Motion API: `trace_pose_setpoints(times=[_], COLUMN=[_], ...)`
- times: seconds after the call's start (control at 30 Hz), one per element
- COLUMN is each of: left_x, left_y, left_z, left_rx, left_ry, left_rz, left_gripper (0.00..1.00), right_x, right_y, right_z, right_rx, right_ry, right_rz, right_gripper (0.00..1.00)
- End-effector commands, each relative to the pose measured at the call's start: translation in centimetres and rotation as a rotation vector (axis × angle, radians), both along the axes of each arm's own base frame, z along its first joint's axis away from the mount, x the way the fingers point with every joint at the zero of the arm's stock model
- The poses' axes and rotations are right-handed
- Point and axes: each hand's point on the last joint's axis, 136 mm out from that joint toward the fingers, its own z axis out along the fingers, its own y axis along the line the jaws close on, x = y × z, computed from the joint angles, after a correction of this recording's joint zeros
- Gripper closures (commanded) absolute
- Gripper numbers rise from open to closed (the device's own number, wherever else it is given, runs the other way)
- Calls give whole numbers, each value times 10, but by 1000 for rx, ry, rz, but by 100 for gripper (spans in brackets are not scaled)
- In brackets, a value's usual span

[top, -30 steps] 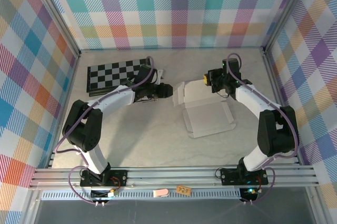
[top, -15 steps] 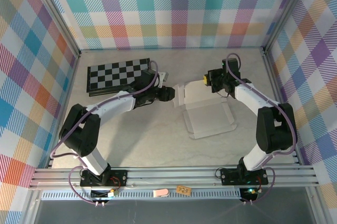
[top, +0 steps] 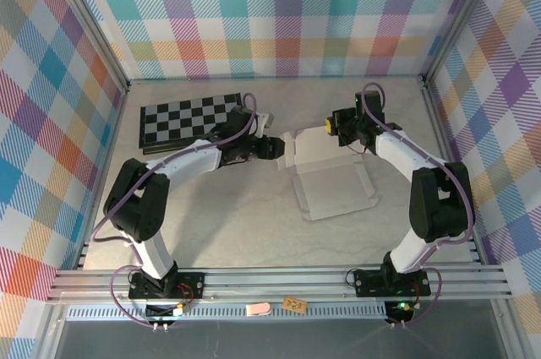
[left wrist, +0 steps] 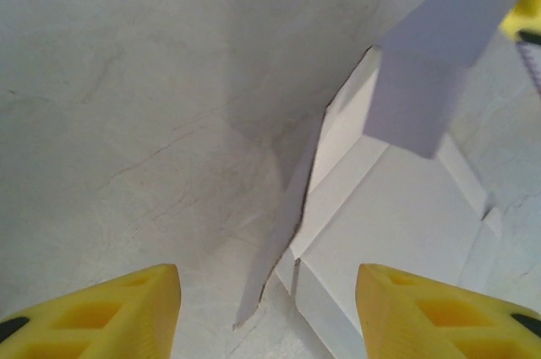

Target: Fold the paper box

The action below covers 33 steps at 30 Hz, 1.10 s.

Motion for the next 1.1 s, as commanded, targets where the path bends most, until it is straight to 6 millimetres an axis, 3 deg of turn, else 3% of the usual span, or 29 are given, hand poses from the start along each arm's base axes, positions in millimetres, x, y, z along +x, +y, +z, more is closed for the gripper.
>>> trace_pose_setpoints(times=[0.0,0.4,0.83,1.07], left_x=[7,10,10,13], left_y=[-14,-20,-31,-29], left_z=[10,-16,-24,-23], left_rx=[26,148,181,190], left_ry=[-58,-106,-120,-121], left_rz=[-30,46,87,137], left_gripper=[47,79,78,92], right_x=[5,8,3,-1], right_y=[4,4,2,3], right_z=[7,8,3,1], right_rx=[21,33,39,29], right_ry=[-10,-7,19,34], right_rz=[5,-8,-29,-36], right_gripper=[100,100,100,100])
